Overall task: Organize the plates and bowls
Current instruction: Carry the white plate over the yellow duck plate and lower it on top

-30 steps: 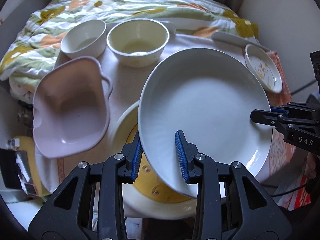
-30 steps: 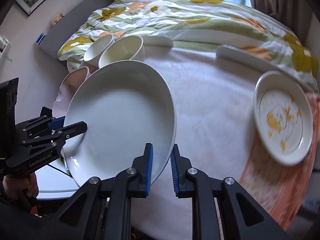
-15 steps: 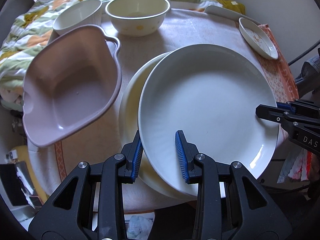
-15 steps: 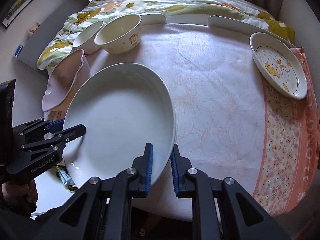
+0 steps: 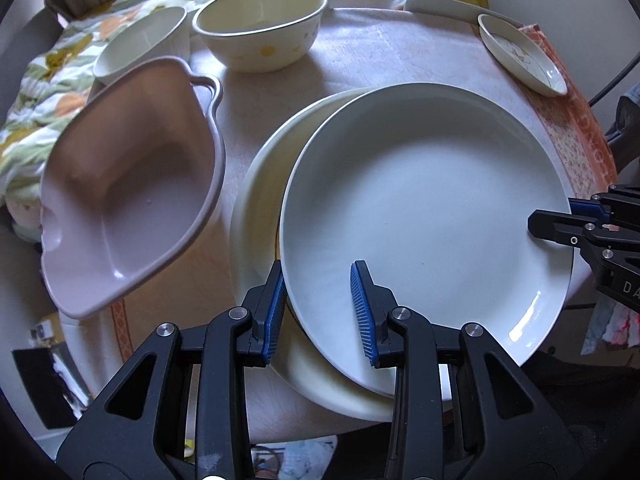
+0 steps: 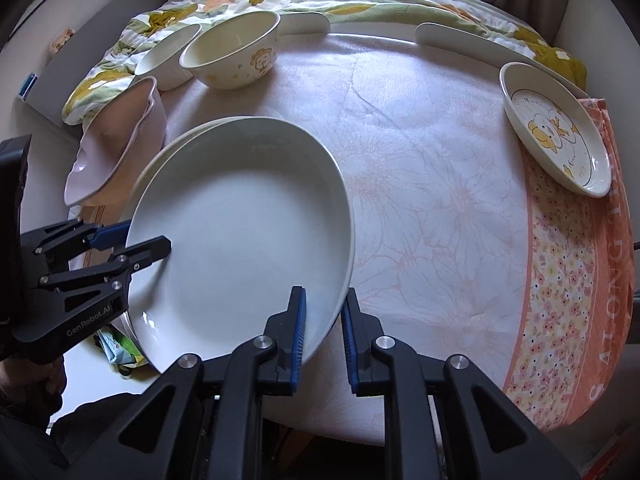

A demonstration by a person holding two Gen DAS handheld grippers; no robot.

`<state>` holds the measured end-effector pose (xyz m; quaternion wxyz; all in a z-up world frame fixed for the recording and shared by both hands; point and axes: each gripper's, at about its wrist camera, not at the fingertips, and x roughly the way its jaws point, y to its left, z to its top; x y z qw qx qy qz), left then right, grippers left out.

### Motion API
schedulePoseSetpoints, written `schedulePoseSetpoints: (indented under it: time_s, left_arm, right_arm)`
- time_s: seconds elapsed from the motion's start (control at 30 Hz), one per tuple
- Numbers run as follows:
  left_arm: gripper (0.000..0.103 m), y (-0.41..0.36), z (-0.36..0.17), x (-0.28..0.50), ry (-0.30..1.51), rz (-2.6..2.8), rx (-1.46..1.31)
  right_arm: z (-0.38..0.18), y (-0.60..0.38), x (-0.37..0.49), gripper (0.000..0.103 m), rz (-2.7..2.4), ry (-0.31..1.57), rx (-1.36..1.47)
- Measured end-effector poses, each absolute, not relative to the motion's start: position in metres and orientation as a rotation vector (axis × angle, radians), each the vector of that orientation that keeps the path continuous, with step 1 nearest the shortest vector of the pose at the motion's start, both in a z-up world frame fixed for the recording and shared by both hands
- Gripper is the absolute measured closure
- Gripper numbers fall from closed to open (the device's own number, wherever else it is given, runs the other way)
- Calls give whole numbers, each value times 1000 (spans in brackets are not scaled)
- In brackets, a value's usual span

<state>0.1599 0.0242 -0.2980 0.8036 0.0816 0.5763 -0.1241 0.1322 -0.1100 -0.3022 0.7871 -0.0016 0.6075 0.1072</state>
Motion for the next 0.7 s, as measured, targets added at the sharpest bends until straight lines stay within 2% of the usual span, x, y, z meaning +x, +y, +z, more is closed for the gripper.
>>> schedulePoseSetpoints:
  time_s: [0.33,0.7]
  left_arm:
    - [74,-2,-296,151,1154,-185,448]
    - [74,1,-296,148,1141,-187,452]
  right_arm:
    - [-302,-107,133,87,232,1309,-33]
    - [-302,-101,132,87,195,1299,-71]
